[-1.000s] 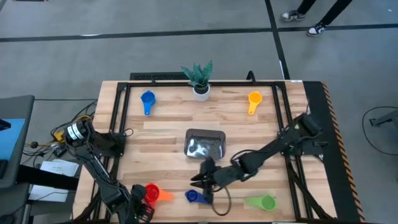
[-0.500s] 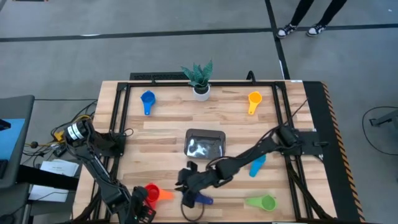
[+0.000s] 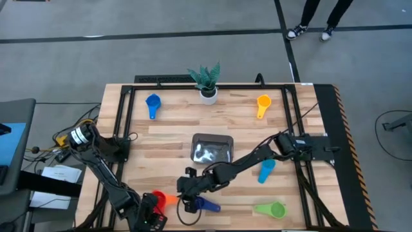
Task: Nest measuring cups in basket
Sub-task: Stack the red measuring cup on top of the orange measuring cup
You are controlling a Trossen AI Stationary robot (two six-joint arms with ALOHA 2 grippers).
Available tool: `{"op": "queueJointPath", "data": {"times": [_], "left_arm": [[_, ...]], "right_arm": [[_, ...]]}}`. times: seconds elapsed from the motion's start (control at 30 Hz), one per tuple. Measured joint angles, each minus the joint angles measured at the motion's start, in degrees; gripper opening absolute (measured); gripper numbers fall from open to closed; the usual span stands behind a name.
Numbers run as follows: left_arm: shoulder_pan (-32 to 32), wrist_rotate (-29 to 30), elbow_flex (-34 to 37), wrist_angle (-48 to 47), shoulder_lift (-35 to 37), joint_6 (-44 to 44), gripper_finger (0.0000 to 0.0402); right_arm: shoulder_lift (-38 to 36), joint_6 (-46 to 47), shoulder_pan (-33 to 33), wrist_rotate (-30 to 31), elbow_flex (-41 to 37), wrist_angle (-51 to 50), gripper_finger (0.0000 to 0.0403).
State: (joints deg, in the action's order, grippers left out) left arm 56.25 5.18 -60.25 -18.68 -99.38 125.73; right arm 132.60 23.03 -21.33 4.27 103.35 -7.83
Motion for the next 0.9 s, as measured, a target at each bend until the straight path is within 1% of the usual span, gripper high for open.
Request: {"op": "queueJointPath", "data": {"times": [0.17, 0.3, 0.43, 0.6, 0.7, 0.8, 0.9], "left_arm": [[-0.69, 0.01, 0.00, -0.41, -0.01, -0.06, 0.0125], [-0.79, -0.03, 0.00, -1.05, 0.01, -0.07, 0.0125], [-0.78, -0.29, 0.00, -1.38, -0.01, -0.09, 0.0125], [-0.80, -0.34, 0.00, -1.84, -0.01, -0.09, 0.0125], [-0.81, -0.32, 0.00, -2.28, 0.01, -0.09, 0.0125], [-0.81, -0.32, 0.00, -2.85, 0.00, -0.11, 0.0125], [-0.87, -0.32, 0.00, -3.49, 0.01, -0.11, 0.0125]], "right_arm": [[0.00, -3.34, 0.96, 0.81, 0.00, 0.13, 0.0118], [0.00, -4.07, 2.60, 1.63, 0.00, -0.02, 0.0114], [0.00, -4.88, 4.16, 1.89, 0.00, 0.03, 0.0089], [0.00, -5.14, 4.89, 0.74, 0.00, 0.10, 0.0041], [0.00, -5.88, 4.51, 1.17, 0.00, 0.09, 0.0012], [0.00, -5.47, 4.41, 1.89, 0.00, -0.22, 0.0012], [2.11, -3.99, 4.45, 2.65, 0.16, 0.33, 0.0014]]}}
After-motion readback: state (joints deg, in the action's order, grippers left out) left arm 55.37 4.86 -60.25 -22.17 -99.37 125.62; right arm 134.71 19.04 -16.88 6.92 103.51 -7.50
